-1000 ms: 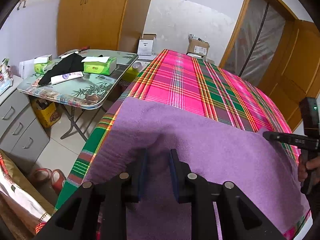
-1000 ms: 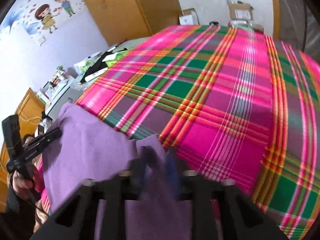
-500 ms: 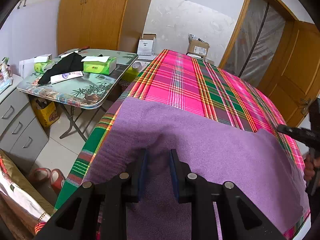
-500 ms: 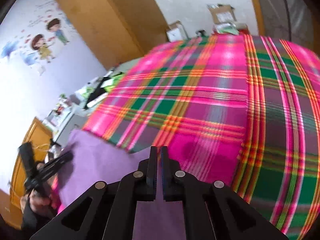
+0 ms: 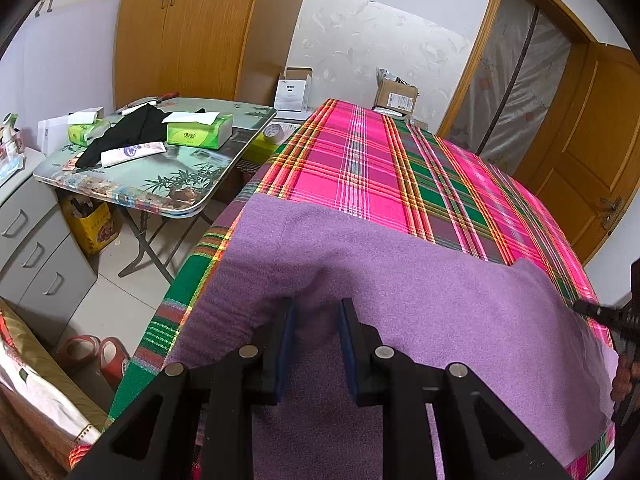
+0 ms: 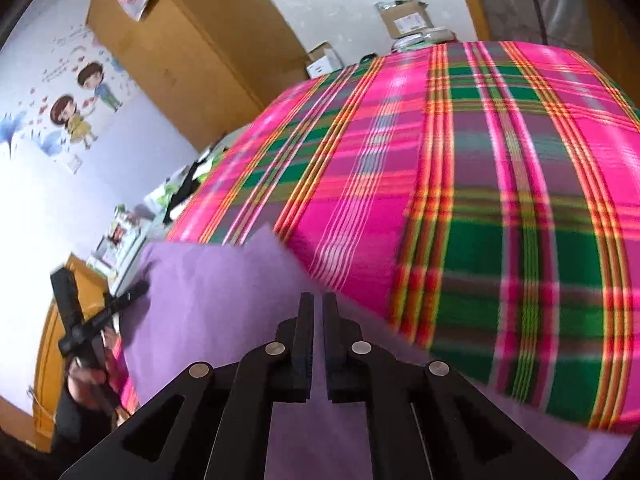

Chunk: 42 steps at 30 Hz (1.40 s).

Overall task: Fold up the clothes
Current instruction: 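Withdraw both open grippers from the folded lilac garment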

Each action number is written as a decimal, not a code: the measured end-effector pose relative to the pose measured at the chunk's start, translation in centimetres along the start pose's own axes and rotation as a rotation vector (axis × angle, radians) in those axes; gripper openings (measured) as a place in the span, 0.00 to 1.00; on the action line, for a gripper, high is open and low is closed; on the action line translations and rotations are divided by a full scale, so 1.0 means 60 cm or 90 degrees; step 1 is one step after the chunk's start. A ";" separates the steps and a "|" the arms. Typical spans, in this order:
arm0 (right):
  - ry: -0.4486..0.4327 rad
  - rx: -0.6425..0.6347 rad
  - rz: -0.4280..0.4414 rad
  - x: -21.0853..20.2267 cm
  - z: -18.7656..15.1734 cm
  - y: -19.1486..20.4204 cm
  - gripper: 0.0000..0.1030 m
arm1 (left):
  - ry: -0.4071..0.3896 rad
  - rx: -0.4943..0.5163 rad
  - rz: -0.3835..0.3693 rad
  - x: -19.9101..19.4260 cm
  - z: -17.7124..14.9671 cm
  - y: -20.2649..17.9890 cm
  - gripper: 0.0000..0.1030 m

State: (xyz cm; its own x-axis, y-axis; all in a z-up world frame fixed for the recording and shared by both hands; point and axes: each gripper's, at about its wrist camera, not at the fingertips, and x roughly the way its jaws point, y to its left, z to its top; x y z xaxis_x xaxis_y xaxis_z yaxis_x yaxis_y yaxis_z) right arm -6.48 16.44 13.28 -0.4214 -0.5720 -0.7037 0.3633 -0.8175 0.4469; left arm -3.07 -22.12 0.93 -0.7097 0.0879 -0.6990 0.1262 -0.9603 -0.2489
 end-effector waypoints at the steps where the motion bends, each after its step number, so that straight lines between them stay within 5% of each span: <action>1: 0.013 0.006 -0.009 0.010 -0.008 -0.005 0.04 | 0.000 0.000 0.000 0.000 0.000 -0.001 0.22; 4: 0.001 0.039 0.000 0.012 -0.017 -0.018 0.03 | 0.000 0.000 0.001 0.000 0.000 -0.002 0.22; 14: -0.008 -0.056 -0.056 -0.015 -0.066 0.061 0.07 | 0.001 0.001 0.000 0.000 0.001 0.000 0.22; 18: -0.005 -0.115 -0.093 0.003 -0.104 0.101 0.20 | -0.005 -0.011 -0.017 -0.003 0.000 0.007 0.22; 25: -0.017 -0.201 -0.165 0.007 -0.129 0.122 0.25 | -0.049 -0.024 -0.039 -0.063 -0.024 0.016 0.22; 42: -0.016 -0.193 -0.155 0.011 -0.123 0.118 0.26 | -0.050 -0.104 -0.022 -0.130 -0.087 0.067 0.25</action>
State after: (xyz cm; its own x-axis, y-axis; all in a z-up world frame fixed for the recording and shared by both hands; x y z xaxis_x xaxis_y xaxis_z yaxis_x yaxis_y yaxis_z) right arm 1.93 10.75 11.92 -0.5444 -0.3686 -0.7535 0.4782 -0.8744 0.0822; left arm 6.57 -25.31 1.89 -0.7670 0.0928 -0.6349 0.2071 -0.9007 -0.3819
